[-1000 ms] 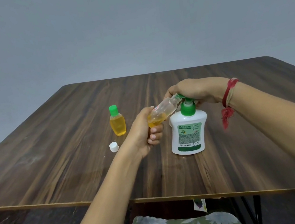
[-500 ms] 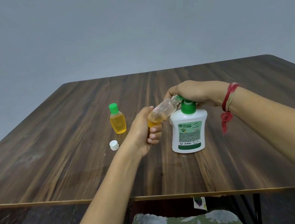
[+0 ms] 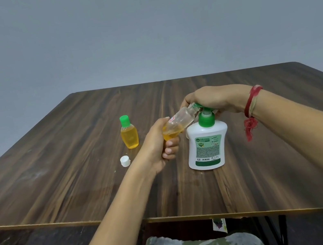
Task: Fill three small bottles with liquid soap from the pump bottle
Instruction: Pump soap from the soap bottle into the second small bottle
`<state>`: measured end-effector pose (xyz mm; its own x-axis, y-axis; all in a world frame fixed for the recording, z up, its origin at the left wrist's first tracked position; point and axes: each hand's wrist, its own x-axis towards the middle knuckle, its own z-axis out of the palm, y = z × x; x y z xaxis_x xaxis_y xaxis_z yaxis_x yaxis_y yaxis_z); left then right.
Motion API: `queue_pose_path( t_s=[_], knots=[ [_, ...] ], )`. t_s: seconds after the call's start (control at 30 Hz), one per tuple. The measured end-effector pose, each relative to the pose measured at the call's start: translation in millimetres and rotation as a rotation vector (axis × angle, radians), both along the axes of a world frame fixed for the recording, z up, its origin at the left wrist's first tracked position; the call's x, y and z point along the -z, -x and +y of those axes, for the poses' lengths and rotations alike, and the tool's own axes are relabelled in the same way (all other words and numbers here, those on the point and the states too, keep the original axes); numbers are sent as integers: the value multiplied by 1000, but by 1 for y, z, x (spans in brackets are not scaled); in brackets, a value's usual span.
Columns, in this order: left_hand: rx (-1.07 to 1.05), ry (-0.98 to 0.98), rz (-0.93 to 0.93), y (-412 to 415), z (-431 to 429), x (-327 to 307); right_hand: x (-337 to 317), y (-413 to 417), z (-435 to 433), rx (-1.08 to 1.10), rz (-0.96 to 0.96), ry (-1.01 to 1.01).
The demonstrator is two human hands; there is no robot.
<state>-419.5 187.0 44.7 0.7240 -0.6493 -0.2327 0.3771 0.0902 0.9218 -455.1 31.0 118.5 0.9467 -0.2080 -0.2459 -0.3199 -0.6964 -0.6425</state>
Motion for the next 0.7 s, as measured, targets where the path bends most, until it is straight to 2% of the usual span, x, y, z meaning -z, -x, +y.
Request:
queue_pose_path(
  t_s=[0.43, 0.7],
  knots=[
    [-22, -39, -15, -1, 0, 1, 8, -1, 0, 19, -23, -56],
    [-12, -1, 2, 1, 0, -1, 0, 1, 0, 6, -3, -15]
  ],
)
